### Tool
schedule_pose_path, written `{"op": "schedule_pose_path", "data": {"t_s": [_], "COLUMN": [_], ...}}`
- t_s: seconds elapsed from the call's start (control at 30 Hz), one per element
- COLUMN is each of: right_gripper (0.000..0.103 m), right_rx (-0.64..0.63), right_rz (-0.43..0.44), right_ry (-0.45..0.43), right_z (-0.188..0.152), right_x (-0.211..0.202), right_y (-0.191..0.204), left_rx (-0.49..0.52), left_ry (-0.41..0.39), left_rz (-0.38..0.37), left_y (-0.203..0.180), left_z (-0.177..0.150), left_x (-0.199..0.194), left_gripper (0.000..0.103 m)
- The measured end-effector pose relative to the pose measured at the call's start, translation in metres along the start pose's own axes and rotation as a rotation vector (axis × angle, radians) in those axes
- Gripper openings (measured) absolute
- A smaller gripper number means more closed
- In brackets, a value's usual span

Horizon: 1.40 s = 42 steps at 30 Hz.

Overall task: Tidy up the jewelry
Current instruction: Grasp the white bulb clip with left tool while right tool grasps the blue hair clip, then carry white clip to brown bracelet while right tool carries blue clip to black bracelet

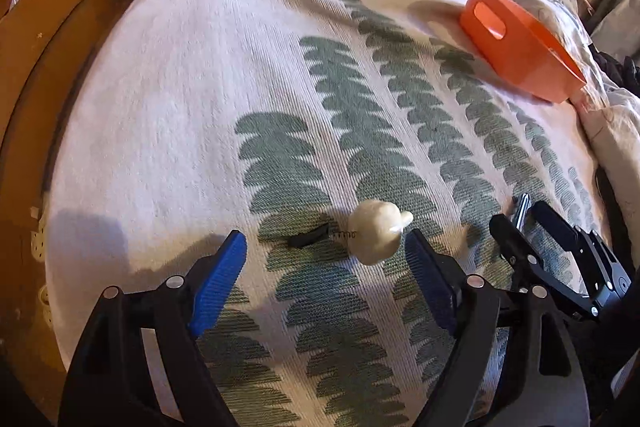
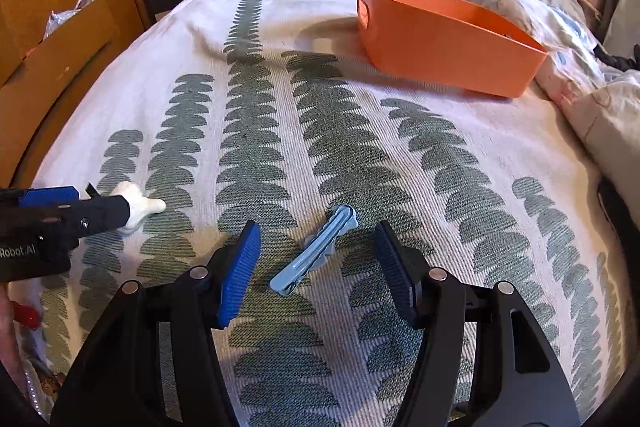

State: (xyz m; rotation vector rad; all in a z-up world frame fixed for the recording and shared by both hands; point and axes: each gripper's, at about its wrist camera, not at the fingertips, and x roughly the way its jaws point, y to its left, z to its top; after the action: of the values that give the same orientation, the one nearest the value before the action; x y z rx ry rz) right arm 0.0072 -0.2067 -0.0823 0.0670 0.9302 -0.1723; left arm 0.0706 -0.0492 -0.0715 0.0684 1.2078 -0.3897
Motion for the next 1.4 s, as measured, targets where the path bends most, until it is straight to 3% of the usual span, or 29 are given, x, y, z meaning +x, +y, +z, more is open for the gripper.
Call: {"op": "schedule_pose_path", "data": {"t_s": [0.3, 0.4, 0.5, 0.57, 0.63, 0.8, 0.9, 1.4], "right_gripper": [0.059, 0.052, 0.036, 0.028, 0.018, 0.016, 0.016, 0.012], "right_rx": [-0.071, -0.061, -0.046, -0.03, -0.025, -0.006, 0.007, 0.109], "right_rz": [-0.068, -0.07, -0.077, -0.069, -0.071, -0.052, -0.043, 0.041], "right_ry": [-0.006, -0.001, 0.006, 0.01, 0.013, 0.011, 0.003, -0.094], "right_z": [-0.005, -0.005, -0.004, -0.003, -0.002, -0.001, -0.001, 0.002], "right_x": [0.006, 0.005, 0.003, 0.002, 0.0, -0.005, -0.01, -0.067], "right_y": [0.009, 0.005, -0.001, -0.005, -0.009, -0.015, -0.019, -0.057], "left_rx": [0.041, 0.046, 0.049, 0.04, 0.026, -0.01, -0.032, -0.064], "left_ry": [0.023, 0.031, 0.036, 0.039, 0.042, 0.052, 0.059, -0.027], "left_rz": [0.064, 0.078, 0.083, 0.079, 0.078, 0.055, 0.024, -0.035], "left_y": [-0.012, -0.014, -0.013, -0.01, -0.006, 0.004, 0.008, 0.019], "left_z": [0.0, 0.001, 0.0, 0.001, 0.002, 0.004, 0.005, 0.011], "left_x": [0.012, 0.017, 0.017, 0.017, 0.015, 0.012, 0.01, -0.021], "left_gripper": [0.08, 0.08, 0.079, 0.074, 0.059, 0.028, 0.02, 0.019]}}
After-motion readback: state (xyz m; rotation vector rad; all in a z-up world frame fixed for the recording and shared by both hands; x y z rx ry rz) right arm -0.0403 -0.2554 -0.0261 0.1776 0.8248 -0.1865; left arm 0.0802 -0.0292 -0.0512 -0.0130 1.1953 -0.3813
